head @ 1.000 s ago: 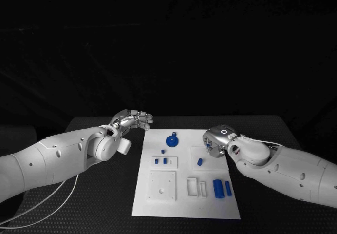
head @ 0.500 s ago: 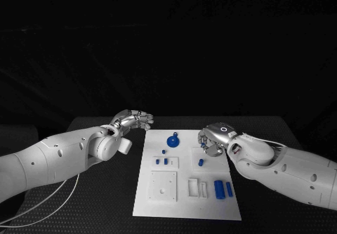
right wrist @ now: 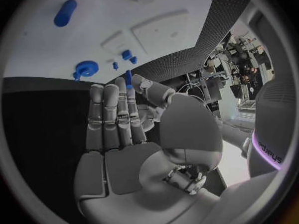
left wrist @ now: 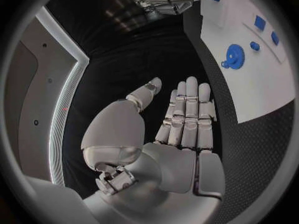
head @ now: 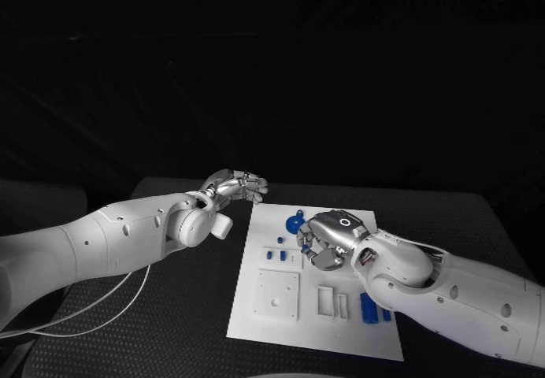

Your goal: Assemble the parts on the task board

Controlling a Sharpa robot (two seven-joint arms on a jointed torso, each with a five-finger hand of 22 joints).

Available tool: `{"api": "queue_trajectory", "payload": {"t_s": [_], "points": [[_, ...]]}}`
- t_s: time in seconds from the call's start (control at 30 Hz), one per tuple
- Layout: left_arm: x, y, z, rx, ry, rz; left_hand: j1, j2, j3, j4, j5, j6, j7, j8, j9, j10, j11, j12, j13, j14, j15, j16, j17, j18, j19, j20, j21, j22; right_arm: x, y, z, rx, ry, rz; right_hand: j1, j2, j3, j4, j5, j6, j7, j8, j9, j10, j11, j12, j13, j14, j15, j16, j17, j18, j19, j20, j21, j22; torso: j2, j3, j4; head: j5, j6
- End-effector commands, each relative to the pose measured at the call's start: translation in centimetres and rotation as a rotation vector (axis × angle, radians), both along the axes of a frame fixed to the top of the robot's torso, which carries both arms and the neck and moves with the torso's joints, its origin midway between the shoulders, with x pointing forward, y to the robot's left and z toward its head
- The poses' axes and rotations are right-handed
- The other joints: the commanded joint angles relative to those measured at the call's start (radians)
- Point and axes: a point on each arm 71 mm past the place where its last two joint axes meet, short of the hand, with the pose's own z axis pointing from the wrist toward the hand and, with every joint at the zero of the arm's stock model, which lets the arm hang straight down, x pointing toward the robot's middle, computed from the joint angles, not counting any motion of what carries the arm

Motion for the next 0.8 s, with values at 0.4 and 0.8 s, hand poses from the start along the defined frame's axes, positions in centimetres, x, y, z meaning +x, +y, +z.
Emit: {"api": "queue_trajectory", "payload": {"t_s": [0.4, 0.8], "points": [[0.1, -0.8, 0.1, -0.019, 0.000, -0.016, -0.010, 0.001, 0.000, 0.009, 0.000, -0.008, 0.001, -0.002, 0.002, -0.007, 0.001, 0.000, -0.001, 0.007, -0.001, -0.006, 0.003, 0.020, 0.010, 0.000, -0.005, 0.002, -2.9, 2.8, -4.3, -0.083, 0.047, 0.095, 0.008, -0.002, 0.003, 0.001, 0.002, 0.005, 0.000, 0.001, 0.002, 0.006, 0.003, -0.008, 0.002, 0.004, -0.007, -0.002, -0.002, 0.012, 0.008, -0.003, 0.007, 0.002, 0.000, 0.0008, -0.0004, 0.083, -0.035], [0.1, -0.9, 0.1, -0.021, 0.002, -0.019, -0.011, 0.001, 0.000, 0.011, 0.000, -0.008, 0.001, -0.002, 0.003, -0.007, 0.001, 0.001, -0.001, 0.007, 0.000, -0.007, 0.004, 0.020, 0.010, 0.000, -0.006, 0.002, -3.4, 3.0, -5.8, -0.109, 0.049, 0.102, 0.008, 0.000, 0.003, 0.001, 0.002, 0.004, 0.000, 0.000, 0.002, 0.006, 0.003, -0.009, 0.003, 0.004, -0.007, -0.003, -0.003, 0.012, 0.008, -0.004, 0.008, 0.002, 0.000, 0.0011, -0.0022, 0.102, -0.046]]}}
